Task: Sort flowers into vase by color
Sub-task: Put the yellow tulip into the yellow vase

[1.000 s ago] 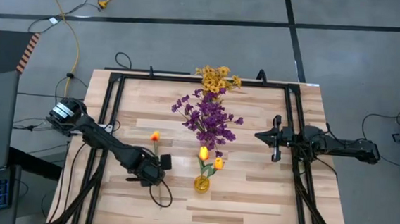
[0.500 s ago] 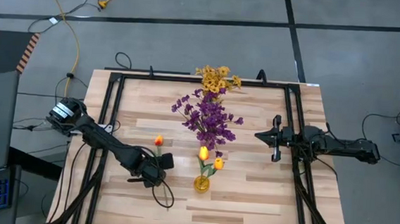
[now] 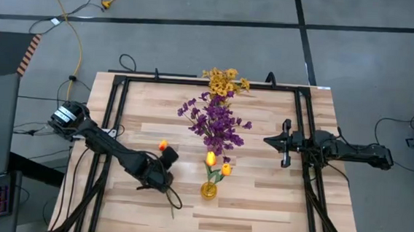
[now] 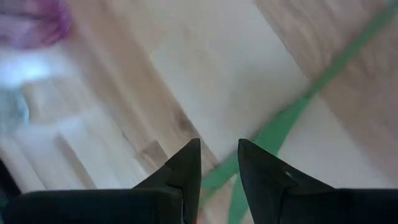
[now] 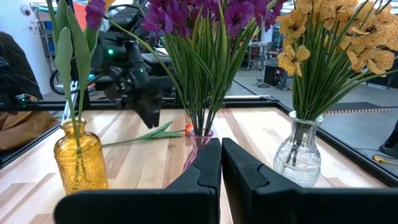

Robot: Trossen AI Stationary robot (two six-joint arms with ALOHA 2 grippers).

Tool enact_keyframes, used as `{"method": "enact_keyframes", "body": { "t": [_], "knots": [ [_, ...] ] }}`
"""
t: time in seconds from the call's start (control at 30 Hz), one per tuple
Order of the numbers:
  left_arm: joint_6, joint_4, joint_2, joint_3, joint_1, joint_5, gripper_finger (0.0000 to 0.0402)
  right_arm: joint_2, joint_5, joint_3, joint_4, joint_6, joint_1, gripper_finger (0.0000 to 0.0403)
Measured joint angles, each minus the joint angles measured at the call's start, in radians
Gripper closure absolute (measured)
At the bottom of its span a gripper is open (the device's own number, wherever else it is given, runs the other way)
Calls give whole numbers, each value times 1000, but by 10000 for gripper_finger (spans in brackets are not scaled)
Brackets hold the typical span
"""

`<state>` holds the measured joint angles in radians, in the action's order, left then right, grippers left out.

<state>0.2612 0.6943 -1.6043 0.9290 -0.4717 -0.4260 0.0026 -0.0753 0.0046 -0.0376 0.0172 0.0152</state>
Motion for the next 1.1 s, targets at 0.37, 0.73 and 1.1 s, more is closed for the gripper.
{"method": "enact_keyframes", "body": {
  "t": [0.37, 0.73, 1.1],
  "knots": [
    [-815, 119, 1, 157, 0, 150, 307, 0, 0, 0, 0, 0, 0, 360],
    [-1538, 120, 1, 159, 1, 337, 307, 0, 0, 0, 0, 0, 0, 360],
    [-1972, 127, 1, 140, 44, 382, 277, 0, 0, 0, 0, 0, 0, 360]
  ]
}}
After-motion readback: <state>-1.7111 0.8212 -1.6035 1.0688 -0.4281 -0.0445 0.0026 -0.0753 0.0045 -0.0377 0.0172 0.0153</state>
